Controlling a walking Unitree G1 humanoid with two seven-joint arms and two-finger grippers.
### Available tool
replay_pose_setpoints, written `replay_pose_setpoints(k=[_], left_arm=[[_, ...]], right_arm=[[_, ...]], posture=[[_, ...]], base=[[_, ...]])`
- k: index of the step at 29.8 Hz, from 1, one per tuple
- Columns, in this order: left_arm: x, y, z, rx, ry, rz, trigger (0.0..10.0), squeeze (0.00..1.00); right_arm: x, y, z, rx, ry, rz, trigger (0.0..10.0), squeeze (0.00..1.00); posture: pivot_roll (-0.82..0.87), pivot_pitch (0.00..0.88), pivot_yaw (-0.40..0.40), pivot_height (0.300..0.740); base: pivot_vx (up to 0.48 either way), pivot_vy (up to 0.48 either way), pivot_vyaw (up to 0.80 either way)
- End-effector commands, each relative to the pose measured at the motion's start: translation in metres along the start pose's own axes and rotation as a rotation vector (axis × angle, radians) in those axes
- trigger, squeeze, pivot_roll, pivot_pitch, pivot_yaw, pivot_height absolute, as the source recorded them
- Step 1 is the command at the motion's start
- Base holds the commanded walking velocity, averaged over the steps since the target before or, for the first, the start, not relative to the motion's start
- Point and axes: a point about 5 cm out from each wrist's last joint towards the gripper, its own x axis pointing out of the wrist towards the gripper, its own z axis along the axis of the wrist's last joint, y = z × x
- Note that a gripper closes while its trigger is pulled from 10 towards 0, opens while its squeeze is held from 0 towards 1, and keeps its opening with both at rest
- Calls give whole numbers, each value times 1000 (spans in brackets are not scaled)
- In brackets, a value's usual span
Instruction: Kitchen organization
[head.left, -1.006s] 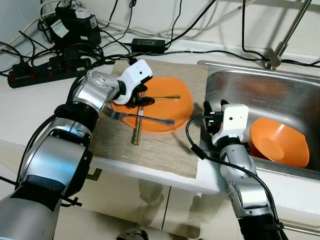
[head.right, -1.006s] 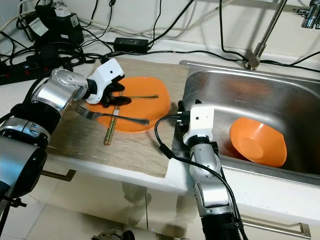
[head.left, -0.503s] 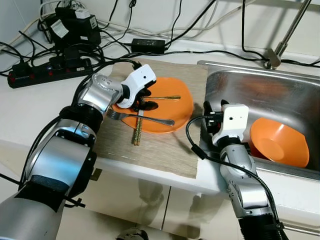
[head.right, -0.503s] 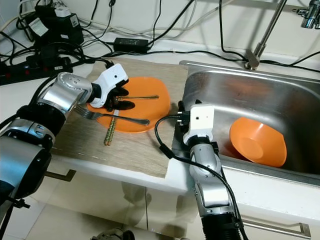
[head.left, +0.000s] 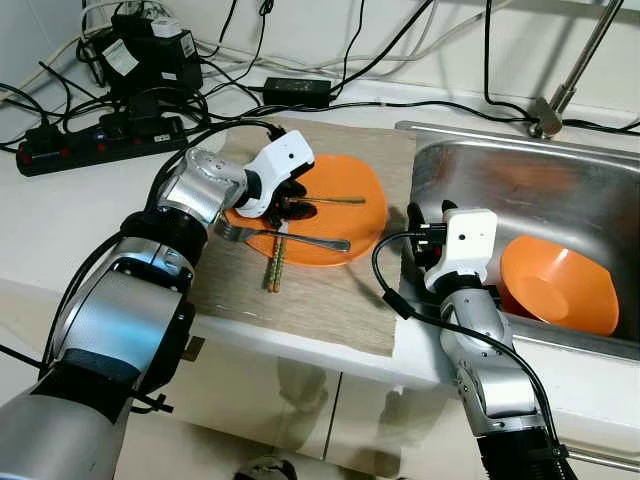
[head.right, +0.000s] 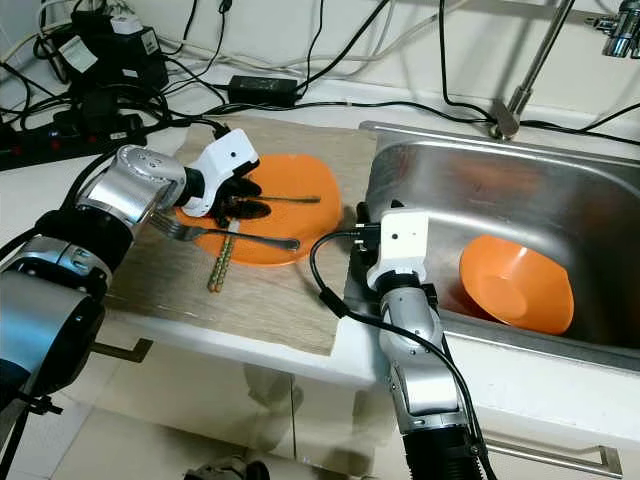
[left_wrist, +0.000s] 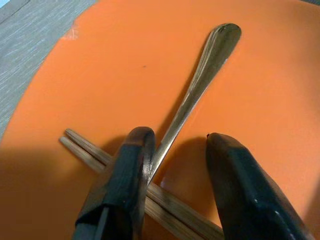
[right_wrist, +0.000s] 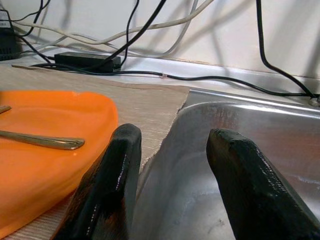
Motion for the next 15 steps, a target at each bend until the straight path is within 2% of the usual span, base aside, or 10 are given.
replay_pose_setpoints(k=[1, 9, 14, 15], left_arm=[[4, -5, -11, -15, 37, -26, 0, 0], [4, -4, -9, -18, 11, -9, 0, 0], [0, 2, 0, -51, -63, 32, 0, 0], [-4, 7, 7, -75, -116, 64, 0, 0]], right_arm=[[0, -3, 5, -3, -14, -7, 10000, 0], [1, -3, 5, -4, -14, -4, 10000, 0], [0, -3, 5, -5, -14, -2, 10000, 0], [0, -3, 5, -5, -14, -2, 10000, 0]], posture=[[16, 15, 4, 740], [17, 11, 1, 740], [17, 6, 0, 740], [18, 5, -1, 740]], base=[[0, 0, 0], [0, 0, 0], [0, 0, 0], [0, 0, 0]])
